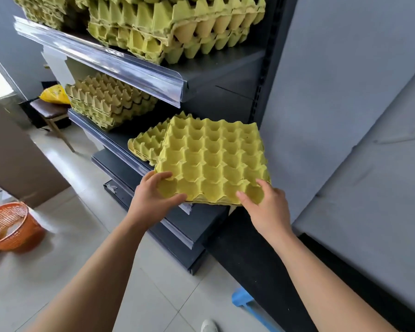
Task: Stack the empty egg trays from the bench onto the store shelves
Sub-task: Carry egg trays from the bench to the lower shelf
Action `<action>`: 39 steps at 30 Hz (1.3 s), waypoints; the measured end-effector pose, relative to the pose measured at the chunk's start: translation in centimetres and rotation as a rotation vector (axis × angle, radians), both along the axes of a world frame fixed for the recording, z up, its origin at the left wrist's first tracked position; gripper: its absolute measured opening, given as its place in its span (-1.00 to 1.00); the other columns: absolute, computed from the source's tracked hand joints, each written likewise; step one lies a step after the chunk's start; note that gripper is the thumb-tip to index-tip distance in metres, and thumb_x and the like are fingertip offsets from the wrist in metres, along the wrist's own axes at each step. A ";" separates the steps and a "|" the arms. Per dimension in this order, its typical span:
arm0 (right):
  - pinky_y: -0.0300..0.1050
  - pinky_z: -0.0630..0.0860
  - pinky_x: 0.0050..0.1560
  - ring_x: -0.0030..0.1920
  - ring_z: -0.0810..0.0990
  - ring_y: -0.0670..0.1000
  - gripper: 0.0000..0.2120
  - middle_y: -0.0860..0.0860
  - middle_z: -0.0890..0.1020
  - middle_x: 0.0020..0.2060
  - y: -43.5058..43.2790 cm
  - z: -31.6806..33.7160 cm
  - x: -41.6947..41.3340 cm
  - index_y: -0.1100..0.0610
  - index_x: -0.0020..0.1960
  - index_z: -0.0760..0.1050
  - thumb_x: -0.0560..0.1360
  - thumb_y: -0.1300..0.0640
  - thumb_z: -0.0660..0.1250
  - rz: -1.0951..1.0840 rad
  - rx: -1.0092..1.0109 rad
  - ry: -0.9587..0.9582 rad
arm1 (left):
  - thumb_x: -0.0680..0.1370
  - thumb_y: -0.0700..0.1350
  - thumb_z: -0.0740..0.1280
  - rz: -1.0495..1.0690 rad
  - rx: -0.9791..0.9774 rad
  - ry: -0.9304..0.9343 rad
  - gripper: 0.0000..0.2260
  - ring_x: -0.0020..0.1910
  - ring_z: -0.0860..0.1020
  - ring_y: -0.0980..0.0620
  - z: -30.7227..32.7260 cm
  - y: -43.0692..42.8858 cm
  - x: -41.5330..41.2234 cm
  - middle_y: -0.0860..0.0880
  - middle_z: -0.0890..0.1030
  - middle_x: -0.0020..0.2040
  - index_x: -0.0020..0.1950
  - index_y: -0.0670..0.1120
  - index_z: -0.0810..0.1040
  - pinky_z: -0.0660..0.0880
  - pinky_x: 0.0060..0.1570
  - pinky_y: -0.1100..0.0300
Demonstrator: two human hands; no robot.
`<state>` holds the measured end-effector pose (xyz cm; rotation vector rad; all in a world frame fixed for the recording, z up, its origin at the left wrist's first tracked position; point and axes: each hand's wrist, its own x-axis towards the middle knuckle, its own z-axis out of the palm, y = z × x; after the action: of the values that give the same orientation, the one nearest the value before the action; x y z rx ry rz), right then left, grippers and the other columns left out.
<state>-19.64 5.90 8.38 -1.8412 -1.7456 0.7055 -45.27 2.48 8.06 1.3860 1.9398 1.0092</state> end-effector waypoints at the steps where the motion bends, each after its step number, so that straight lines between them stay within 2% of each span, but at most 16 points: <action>1: -0.03 0.42 0.11 0.21 0.42 0.13 -0.33 0.13 0.37 0.24 0.8 -0.1 -0.9 -0.07 0.43 0.26 0.42 -0.32 0.28 0.001 -0.004 -0.005 | 0.15 0.31 0.47 -0.001 -0.003 -0.006 -0.27 0.26 0.44 -0.01 -0.1 0.8 -0.9 0.07 0.39 0.31 0.28 0.11 0.51 0.43 0.28 -0.02; 5: -0.03 0.43 0.11 0.19 0.43 0.14 -0.31 0.14 0.37 0.20 3.5 -0.5 -4.3 -0.09 0.43 0.25 0.39 -0.34 0.28 -0.010 -0.013 -0.036 | 0.31 0.08 0.57 -0.018 -0.018 -0.008 -0.37 0.26 0.45 -0.01 -0.7 3.8 -4.5 0.04 0.41 0.32 0.34 0.07 0.47 0.42 0.28 0.04; 9: 0.00 0.42 0.10 0.19 0.41 0.16 -0.24 0.15 0.37 0.18 5.3 -1.0 -7.5 -0.08 0.46 0.16 0.37 -0.35 0.30 -0.063 -0.013 -0.057 | 0.31 0.04 0.58 -0.049 -0.037 -0.044 -0.25 0.31 0.42 0.01 -1.0 6.7 -7.8 0.04 0.41 0.37 0.44 0.10 0.35 0.38 0.33 0.01; 14: 0.00 0.38 0.13 0.21 0.39 0.19 -0.13 0.20 0.37 0.22 6.4 -1.9 -12.0 0.06 0.49 0.06 0.37 -0.34 0.32 -0.194 -0.034 -0.090 | 0.22 0.07 0.62 -0.156 -0.074 -0.144 -0.03 0.38 0.37 0.01 -1.6 11.0 -12.4 0.00 0.35 0.45 0.52 0.09 0.18 0.34 0.38 0.01; 16: -0.01 0.37 0.15 0.21 0.40 0.19 -0.12 0.21 0.37 0.22 6.6 -2.0 -14.1 0.09 0.49 0.06 0.38 -0.33 0.32 -0.257 -0.042 -0.087 | 0.26 0.00 0.62 -0.208 -0.088 -0.157 -0.04 0.33 0.41 0.03 -1.6 12.8 -14.2 0.02 0.38 0.41 0.53 0.03 0.16 0.37 0.32 0.09; 18: -0.01 0.37 0.16 0.21 0.40 0.19 -0.12 0.21 0.37 0.22 6.7 -2.3 -16.2 0.10 0.48 0.07 0.38 -0.34 0.31 -0.311 -0.054 -0.080 | 0.31 -0.04 0.60 -0.255 -0.093 -0.117 -0.10 0.22 0.45 0.07 -1.3 14.5 -15.8 0.06 0.41 0.31 0.52 -0.03 0.17 0.38 0.17 0.20; 22: 0.02 0.42 0.19 0.18 0.42 0.19 -0.12 0.19 0.38 0.18 7.6 -2.8 -19.8 0.12 0.46 0.12 0.36 -0.34 0.33 -0.430 -0.071 -0.046 | 0.30 -0.01 0.60 -0.336 -0.116 -0.042 -0.16 0.10 0.46 0.07 -1.3 17.7 -18.4 0.06 0.45 0.18 0.47 -0.06 0.26 0.36 0.03 0.23; 25: 0.06 0.42 0.19 0.15 0.43 0.20 -0.13 0.20 0.39 0.16 8.4 -3.1 -21.4 0.14 0.44 0.14 0.35 -0.35 0.32 -0.484 -0.063 -0.063 | 0.28 0.05 0.60 -0.381 -0.136 -0.013 -0.15 0.10 0.44 0.07 -1.5 19.7 -19.6 0.08 0.44 0.15 0.46 -0.07 0.27 0.37 0.05 0.21; 33: -0.01 0.38 0.17 0.16 0.38 0.19 -0.14 0.21 0.38 0.16 10.1 -3.8 -23.7 0.14 0.44 0.12 0.38 -0.37 0.27 -0.561 -0.109 -0.158 | 0.32 0.05 0.57 -0.458 -0.197 0.004 -0.18 0.12 0.42 0.04 -2.9 22.9 -20.6 0.06 0.41 0.15 0.47 -0.08 0.26 0.35 0.07 0.20; 36: -0.02 0.38 0.17 0.19 0.36 0.19 -0.12 0.20 0.36 0.17 9.9 -4.0 -23.8 0.12 0.46 0.09 0.37 -0.39 0.26 -0.550 -0.133 -0.161 | 0.36 0.04 0.55 -0.505 -0.192 0.019 -0.17 0.14 0.39 0.05 -3.1 23.0 -20.8 0.03 0.40 0.22 0.50 -0.10 0.21 0.33 0.10 0.21; 39: 0.00 0.38 0.21 0.23 0.34 0.18 -0.09 0.19 0.35 0.21 9.4 -3.8 -23.5 0.09 0.47 0.07 0.34 -0.40 0.28 -0.520 -0.140 -0.156 | 0.40 0.10 0.50 -0.527 -0.178 0.128 -0.15 0.36 0.34 -0.05 -3.2 22.7 -20.8 -0.06 0.35 0.41 0.53 -0.12 0.15 0.29 0.23 0.15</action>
<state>-43.15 15.29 4.59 -2.3669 -1.2346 0.4910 -66.04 25.20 4.87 1.7572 1.5684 0.4975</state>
